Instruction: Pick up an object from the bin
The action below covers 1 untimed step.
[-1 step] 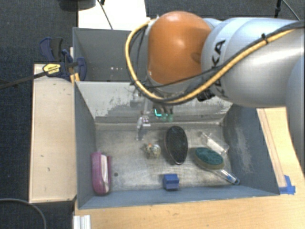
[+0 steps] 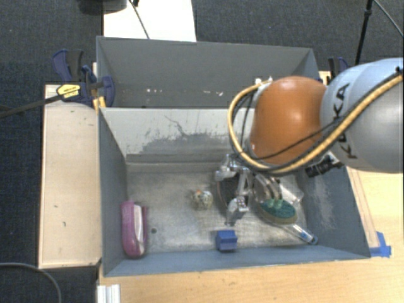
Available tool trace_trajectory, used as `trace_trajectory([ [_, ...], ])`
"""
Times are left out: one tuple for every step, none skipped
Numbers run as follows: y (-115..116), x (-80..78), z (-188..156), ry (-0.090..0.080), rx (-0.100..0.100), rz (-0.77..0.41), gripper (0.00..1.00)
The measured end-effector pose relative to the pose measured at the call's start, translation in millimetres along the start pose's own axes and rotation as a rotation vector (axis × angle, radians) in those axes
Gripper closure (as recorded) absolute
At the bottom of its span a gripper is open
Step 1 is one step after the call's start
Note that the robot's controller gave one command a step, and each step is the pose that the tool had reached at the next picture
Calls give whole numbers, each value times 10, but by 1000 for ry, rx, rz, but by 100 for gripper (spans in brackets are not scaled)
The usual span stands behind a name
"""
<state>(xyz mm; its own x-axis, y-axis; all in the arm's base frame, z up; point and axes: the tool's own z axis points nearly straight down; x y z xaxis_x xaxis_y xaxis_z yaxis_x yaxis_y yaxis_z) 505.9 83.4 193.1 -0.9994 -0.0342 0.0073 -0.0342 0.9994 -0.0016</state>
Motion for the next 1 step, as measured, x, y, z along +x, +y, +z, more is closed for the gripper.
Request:
trace_trajectory([
  [-525,120,826,-17,-6,106,0],
])
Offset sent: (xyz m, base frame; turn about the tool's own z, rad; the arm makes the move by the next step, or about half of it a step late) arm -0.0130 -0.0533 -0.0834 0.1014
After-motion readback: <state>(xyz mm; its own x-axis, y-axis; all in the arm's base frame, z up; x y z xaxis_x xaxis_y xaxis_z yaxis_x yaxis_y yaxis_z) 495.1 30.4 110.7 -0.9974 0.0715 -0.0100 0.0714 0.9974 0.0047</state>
